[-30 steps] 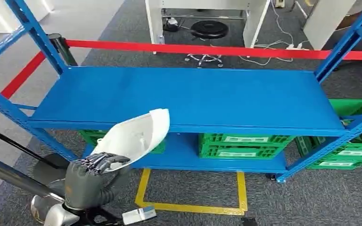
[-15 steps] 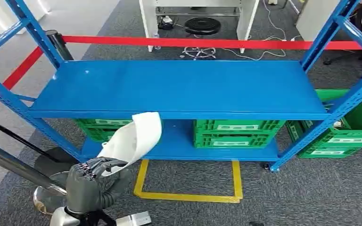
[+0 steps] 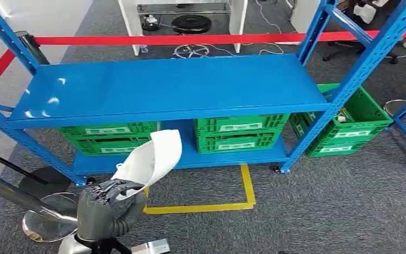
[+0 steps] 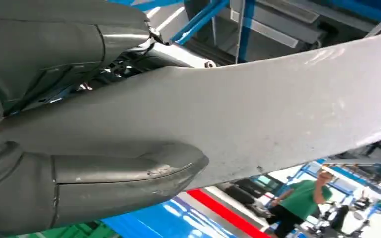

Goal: Take the parts from the cabinet and place them on the table.

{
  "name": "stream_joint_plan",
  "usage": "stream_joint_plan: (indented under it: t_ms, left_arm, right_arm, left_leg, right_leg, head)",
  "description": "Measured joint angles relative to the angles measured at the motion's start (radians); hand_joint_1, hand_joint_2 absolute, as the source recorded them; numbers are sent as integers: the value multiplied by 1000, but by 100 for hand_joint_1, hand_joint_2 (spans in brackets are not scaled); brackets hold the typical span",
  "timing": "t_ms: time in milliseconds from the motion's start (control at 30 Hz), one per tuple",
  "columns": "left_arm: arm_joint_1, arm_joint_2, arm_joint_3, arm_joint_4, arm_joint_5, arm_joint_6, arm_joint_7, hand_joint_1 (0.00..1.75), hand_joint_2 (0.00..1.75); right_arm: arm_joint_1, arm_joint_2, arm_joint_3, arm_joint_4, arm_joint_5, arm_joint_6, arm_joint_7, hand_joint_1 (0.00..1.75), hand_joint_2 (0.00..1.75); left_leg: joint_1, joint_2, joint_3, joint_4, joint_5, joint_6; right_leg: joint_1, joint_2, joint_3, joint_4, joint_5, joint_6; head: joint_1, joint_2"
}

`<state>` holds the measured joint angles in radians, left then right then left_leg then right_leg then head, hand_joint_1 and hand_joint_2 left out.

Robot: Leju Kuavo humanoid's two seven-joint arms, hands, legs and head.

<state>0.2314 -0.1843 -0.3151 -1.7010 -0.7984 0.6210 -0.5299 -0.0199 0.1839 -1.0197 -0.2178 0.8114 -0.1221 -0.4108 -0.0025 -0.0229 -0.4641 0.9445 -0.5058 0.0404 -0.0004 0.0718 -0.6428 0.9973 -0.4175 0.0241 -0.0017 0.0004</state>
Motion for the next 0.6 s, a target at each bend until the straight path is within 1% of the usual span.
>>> stream_joint_plan:
  t_ms: [33,67,100,133,167,200,233,267,300,333,367,400,433,467,500,533,567,600]
  left_arm:
    - [0,-1,0,2,0,0,0,175,175]
    - [1,-1,0,4,3,-1,0,175,175]
    - [1,-1,0,8,6,-2,0,175,175]
    - [1,0,0,11,6,-3,0,175,175]
    - [1,0,1,15,7,-3,0,175,175]
    - [0,0,1,19,11,-3,0,175,175]
    - [0,0,1,22,13,-3,0,175,175]
    - [-1,0,1,24,14,-3,0,175,175]
    - [-2,0,1,27,14,-2,0,175,175]
    - [-2,0,1,27,15,-2,0,175,175]
    - [-2,0,1,29,16,0,-1,175,175]
    - [-3,0,1,30,16,0,-2,175,175]
    - [-5,0,0,32,16,0,-2,175,175]
    - [-5,0,0,35,16,0,-3,175,175]
    - [-8,1,1,40,17,1,-3,175,175]
    - [-9,1,1,44,18,2,-5,175,175]
    - [-9,1,1,48,24,5,-7,175,175]
    - [-9,2,1,53,26,7,-8,175,175]
  right_arm:
    - [-3,0,-1,0,0,0,0,0,0]
    - [-3,0,-2,0,0,1,2,0,0]
    - [-3,0,-2,0,0,1,2,0,0]
    - [-3,0,-3,0,0,1,3,0,0]
    - [-2,0,-3,0,0,1,6,0,0]
    - [-2,0,-3,0,0,0,8,0,0]
    - [-2,0,-4,0,0,0,9,0,0]
    - [-2,0,-5,0,0,0,9,0,0]
    - [-2,0,-8,-2,1,0,6,0,0]
    - [-5,2,-10,-3,2,1,5,0,0]
    - [-7,2,-11,-6,2,2,1,0,0]
    - [-8,3,-13,-6,2,3,0,0,0]
    - [-7,5,-17,-6,2,3,-3,0,0]
    - [-1,5,-20,-6,2,3,-3,0,0]
    - [4,6,-25,-7,2,6,-5,0,0]
    - [5,6,-27,-8,0,8,-6,0,0]
    - [4,7,-29,-9,-3,8,-9,0,0]
    - [3,8,-30,-10,-3,11,-12,0,0]
  left_leg:
    - [0,9,-16,0,10,8]
    - [-1,21,-30,0,19,8]
    - [-2,34,-41,1,29,8]
    - [-2,51,-58,3,42,7]
    - [-2,65,-73,5,51,5]
    - [-2,79,-88,9,60,2]
    - [-2,92,-102,14,66,-1]
    - [-1,104,-115,19,72,-5]
    - [-1,113,-126,27,77,-11]
    - [-7,121,-134,36,81,-17]
    - [-7,133,-139,41,88,-24]
    - [-7,144,-143,44,99,-28]
    - [-3,154,-145,40,107,-32]
    - [-1,164,-145,40,112,-38]
    - [5,125,-151,48,88,-50]
    - [8,75,-160,77,33,-55]
    - [9,46,-177,149,-39,-57]
    - [8,34,-194,227,-94,-57]
  right_leg:
    - [-1,-35,-25,47,-63,2]
    - [-4,-53,-45,116,-127,9]
    - [-6,-61,-63,190,-175,15]
    - [-9,-64,-78,274,-205,23]
    - [-12,-65,-77,314,-192,28]
    - [-15,-67,-55,313,-153,33]
    - [-18,-73,-17,277,-110,36]
    - [-22,-84,40,209,-78,39]
    - [-24,-112,114,113,-76,43]
    - [-21,-150,196,12,-117,48]
    - [-13,-143,218,-49,-140,30]
    - [-12,-136,194,-47,-139,24]
    - [-9,-124,187,-43,-134,16]
    - [-9,-117,179,-45,-126,5]
    - [-12,-111,172,-47,-114,-10]
    - [-12,-104,161,-46,-103,-21]
    - [-12,-95,156,-46,-90,-26]
    - [-9,-83,140,-45,-77,-30]
  head:
    - [10,0]
    - [13,0]
    - [12,0]
    - [14,0]
    - [13,0]
    - [13,0]
    - [13,0]
    - [13,0]
    - [13,0]
    - [15,0]
    - [13,0]
    - [14,0]
    - [14,0]
    - [14,0]
    - [15,0]
    - [12,0]
    - [13,0]
    - [13,0]
